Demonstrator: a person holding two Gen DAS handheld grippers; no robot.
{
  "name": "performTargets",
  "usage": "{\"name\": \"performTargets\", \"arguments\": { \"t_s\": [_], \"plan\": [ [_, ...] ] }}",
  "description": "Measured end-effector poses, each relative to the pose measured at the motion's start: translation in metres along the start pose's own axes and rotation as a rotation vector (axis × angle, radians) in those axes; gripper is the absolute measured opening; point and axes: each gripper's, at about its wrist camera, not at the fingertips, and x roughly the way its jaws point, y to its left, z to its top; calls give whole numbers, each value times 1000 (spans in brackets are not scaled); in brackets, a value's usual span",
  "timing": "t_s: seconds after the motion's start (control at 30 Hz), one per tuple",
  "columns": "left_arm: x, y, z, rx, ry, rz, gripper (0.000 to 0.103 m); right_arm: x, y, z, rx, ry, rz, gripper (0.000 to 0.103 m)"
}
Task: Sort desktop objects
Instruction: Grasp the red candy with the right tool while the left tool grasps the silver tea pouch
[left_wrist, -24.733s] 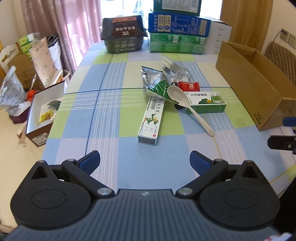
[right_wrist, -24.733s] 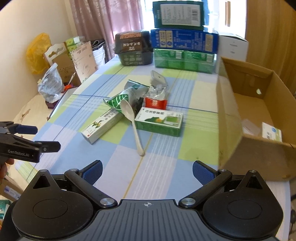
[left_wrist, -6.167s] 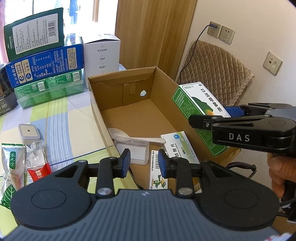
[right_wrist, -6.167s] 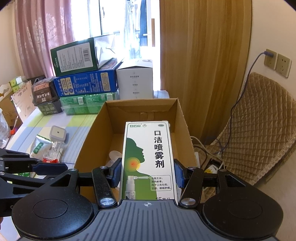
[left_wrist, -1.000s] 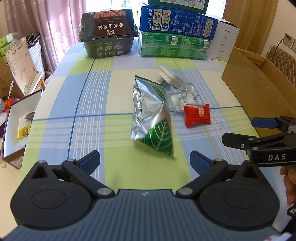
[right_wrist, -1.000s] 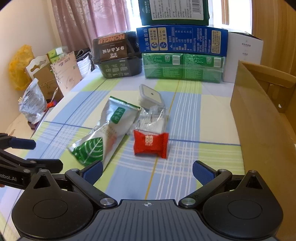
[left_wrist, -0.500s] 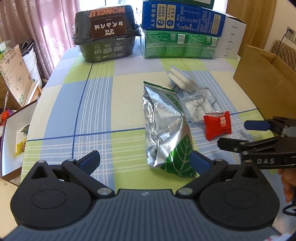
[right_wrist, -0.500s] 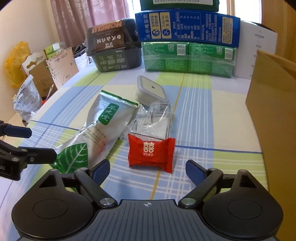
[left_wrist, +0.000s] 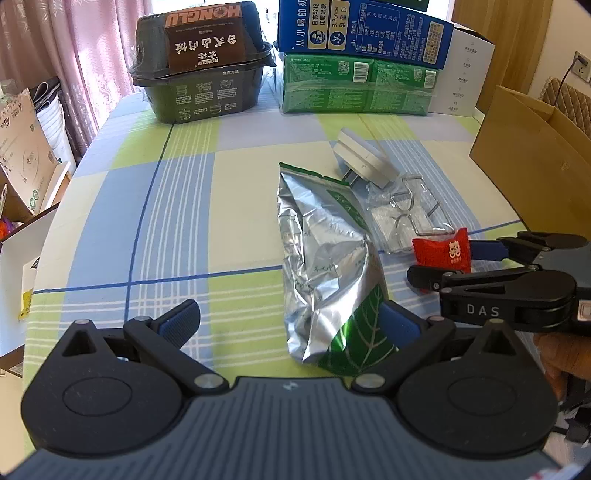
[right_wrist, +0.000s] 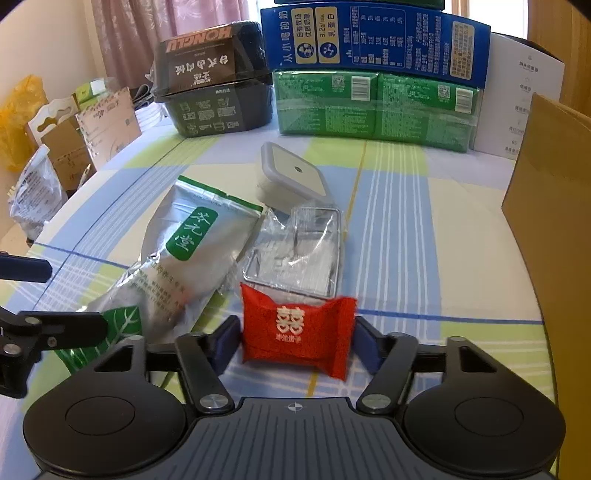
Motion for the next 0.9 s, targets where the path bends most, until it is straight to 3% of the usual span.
{"name": "performTargets", "arguments": {
  "t_s": [0.13,0.57,0.73,0.9],
  "plan": [
    [3,-4,2,-4,-4,-10,101,-3,-2,0,-8,5,-1,46],
    [32,-23,21,26,33,-42,99,-42,-31,-9,48,13,-3,44],
    [55,-29,30,46,114,-30,86,-47,-29,-14,34,17,4,44],
    [69,-36,37,79,150,-25,82,-48,-32,-18,48,26,4,44]
  ]
}}
